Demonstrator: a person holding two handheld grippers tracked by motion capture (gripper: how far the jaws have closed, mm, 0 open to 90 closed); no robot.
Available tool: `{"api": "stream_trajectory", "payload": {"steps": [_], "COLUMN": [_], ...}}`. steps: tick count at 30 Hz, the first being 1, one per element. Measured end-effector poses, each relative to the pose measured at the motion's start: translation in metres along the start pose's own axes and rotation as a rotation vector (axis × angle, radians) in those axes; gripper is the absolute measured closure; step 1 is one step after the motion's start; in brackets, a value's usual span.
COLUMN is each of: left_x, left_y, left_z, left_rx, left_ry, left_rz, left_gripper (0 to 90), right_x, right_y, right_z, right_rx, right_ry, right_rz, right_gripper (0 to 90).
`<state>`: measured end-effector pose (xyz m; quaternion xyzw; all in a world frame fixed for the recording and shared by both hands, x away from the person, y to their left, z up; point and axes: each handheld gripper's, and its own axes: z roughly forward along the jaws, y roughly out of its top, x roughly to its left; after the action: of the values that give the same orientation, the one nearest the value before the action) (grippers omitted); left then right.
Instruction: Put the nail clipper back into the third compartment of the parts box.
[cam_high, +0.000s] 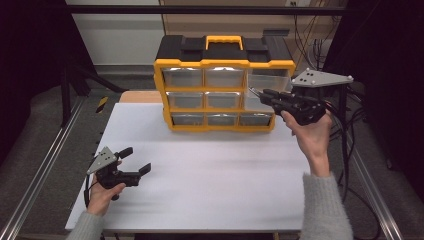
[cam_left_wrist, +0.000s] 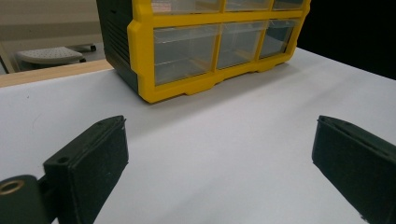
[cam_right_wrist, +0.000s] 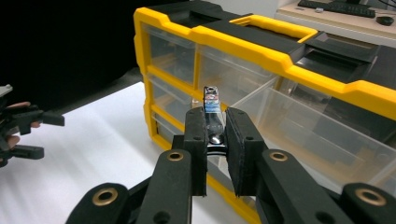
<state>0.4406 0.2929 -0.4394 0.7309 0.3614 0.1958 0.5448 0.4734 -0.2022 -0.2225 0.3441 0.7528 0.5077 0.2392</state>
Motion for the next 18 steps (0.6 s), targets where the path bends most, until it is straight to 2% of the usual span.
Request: {"api": "stream_trajectory", "payload": {"steps": [18], "left_x": [0.000], "left_y": [0.000], "left_z": [0.000], "left_rx": [-0.003], "left_ry": [0.000], "left_rz": [-0.001], "left_gripper": [3.5], "right_x": [-0.026], "right_y": [0.011], "right_z": [0.016], "right_rx": [0.024], "right_ry": [-0.057], "right_rz": [0.050], "right_gripper": [79.4]}}
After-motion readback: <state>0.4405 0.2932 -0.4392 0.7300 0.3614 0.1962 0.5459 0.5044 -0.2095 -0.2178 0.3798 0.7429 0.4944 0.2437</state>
